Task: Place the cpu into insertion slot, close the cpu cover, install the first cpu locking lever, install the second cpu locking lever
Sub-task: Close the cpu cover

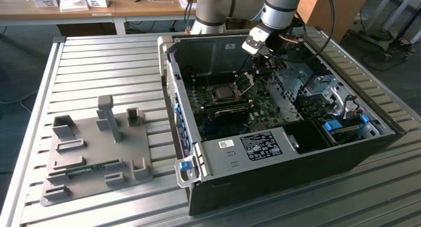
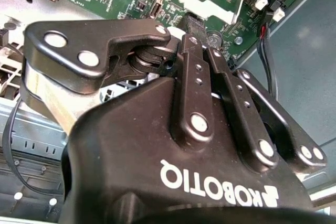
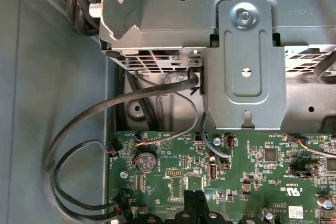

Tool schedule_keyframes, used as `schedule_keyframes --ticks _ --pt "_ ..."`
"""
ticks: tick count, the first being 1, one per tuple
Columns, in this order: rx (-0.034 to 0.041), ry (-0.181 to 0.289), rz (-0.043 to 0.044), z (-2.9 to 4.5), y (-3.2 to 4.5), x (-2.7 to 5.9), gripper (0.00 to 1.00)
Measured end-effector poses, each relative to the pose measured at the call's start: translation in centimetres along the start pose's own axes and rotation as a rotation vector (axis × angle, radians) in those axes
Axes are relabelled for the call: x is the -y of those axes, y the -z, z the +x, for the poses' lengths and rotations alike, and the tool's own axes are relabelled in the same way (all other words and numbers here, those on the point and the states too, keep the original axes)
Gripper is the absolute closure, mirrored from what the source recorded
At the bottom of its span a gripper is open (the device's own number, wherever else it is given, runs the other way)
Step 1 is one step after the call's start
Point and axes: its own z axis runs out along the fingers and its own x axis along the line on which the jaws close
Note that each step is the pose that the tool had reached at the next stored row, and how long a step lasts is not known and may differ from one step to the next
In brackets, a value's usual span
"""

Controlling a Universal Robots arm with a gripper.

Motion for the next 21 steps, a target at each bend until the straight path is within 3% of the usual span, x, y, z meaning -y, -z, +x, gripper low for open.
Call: schedule_keyframes --ticks 4,14,21 --pt "0.0 0.0 -0.0002 -0.01 -0.11 0.49 0.89" --pt "0.0001 0.0 -0.0024 -0.05 -0.41 3.62 0.89" --pt "0.0 0.0 -0.0025 -0.05 -0.42 3.75 0.89"
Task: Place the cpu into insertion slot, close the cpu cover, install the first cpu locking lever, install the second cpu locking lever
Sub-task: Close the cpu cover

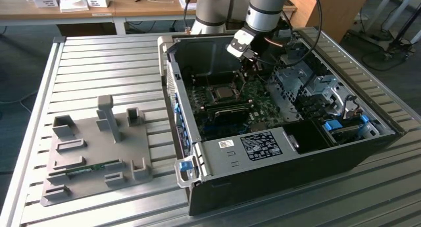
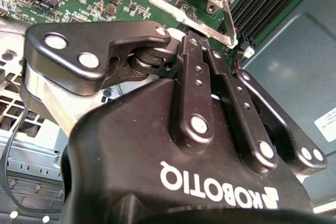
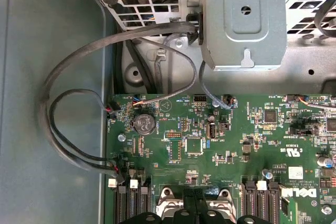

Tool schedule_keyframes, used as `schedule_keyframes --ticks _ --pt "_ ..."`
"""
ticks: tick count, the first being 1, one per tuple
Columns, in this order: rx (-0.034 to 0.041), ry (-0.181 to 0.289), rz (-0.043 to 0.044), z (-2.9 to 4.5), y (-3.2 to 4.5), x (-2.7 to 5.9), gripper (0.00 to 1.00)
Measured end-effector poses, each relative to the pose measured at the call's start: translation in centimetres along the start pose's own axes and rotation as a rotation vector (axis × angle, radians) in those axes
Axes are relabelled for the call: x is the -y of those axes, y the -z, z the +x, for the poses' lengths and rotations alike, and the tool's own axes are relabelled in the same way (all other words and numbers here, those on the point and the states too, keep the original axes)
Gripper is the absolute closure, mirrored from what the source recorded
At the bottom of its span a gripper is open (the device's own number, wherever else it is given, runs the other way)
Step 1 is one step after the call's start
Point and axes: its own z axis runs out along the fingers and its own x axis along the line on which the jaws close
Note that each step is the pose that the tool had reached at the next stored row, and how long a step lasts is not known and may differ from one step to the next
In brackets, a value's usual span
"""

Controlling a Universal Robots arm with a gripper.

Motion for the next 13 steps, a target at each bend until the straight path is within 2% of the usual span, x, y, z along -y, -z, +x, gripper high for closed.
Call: schedule_keyframes --ticks 8,13 --pt "0.0 0.0 0.0 0.0 0.0 0.03 0.89" --pt "-0.0002 0.0 -0.0069 0.0 0.02 0.87 0.89"
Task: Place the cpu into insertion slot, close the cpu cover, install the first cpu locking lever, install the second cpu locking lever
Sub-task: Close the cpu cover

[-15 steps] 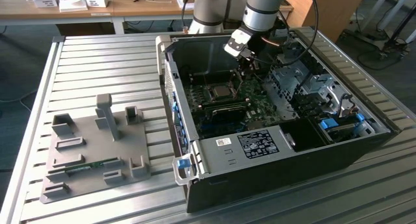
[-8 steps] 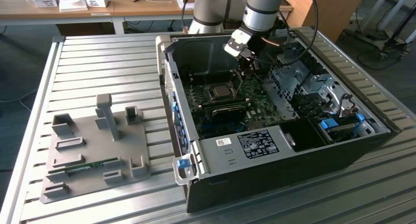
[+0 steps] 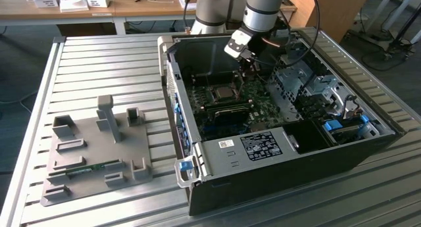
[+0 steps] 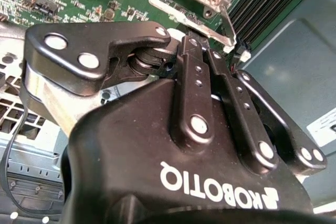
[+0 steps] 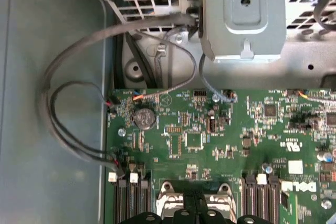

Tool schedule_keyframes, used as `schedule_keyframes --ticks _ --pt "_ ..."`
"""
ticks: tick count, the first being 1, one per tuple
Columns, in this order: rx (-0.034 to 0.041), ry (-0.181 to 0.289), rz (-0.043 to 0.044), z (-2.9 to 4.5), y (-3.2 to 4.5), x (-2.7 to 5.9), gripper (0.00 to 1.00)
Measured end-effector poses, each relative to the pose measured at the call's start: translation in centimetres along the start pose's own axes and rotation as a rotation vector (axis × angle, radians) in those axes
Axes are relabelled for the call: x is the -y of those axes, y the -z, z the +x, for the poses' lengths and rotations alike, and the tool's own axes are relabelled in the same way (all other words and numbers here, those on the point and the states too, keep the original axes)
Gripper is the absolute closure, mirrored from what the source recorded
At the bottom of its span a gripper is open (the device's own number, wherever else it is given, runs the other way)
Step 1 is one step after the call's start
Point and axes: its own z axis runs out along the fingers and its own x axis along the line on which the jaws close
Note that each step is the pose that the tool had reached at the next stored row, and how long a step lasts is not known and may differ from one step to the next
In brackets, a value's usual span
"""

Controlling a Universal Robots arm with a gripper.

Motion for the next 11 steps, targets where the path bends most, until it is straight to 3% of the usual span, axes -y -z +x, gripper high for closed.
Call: schedule_keyframes --ticks 6,11 --pt "0.0 0.0 -0.0094 -0.01 0.03 1.31 0.89" --pt "0.0 0.0 -0.0116 -0.02 0.05 1.7 0.89"
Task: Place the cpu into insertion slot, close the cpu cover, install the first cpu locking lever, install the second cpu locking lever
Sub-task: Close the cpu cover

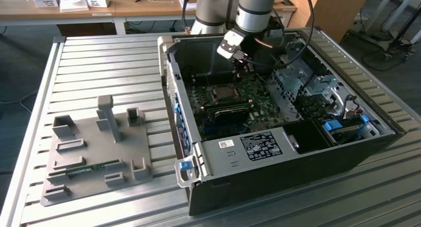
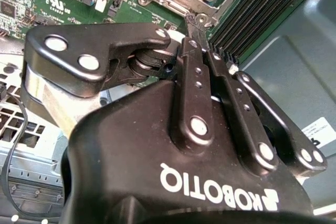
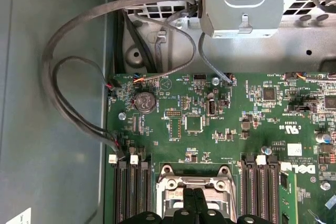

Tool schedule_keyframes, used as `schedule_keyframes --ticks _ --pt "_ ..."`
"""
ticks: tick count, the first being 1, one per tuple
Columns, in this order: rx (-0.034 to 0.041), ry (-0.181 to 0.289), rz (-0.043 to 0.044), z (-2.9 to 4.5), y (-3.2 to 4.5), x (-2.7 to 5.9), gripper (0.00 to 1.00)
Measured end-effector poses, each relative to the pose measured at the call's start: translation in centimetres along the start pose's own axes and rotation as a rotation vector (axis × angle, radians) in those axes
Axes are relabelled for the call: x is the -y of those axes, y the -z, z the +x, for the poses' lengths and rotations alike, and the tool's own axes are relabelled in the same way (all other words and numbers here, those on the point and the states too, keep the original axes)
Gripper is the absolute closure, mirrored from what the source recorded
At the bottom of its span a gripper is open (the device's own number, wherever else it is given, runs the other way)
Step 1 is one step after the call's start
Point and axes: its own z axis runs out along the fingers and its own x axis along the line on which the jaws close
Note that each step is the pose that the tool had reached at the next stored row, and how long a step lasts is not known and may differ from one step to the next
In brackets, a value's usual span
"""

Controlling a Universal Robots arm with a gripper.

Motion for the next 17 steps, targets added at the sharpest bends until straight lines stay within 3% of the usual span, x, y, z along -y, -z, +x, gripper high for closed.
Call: schedule_keyframes --ticks 15,17 --pt "-0.0002 0.0 0.0 0.0 0.19 0.02 0.89" --pt "0.0 0.0 0.0127 0.0 0.15 0.02 0.89"
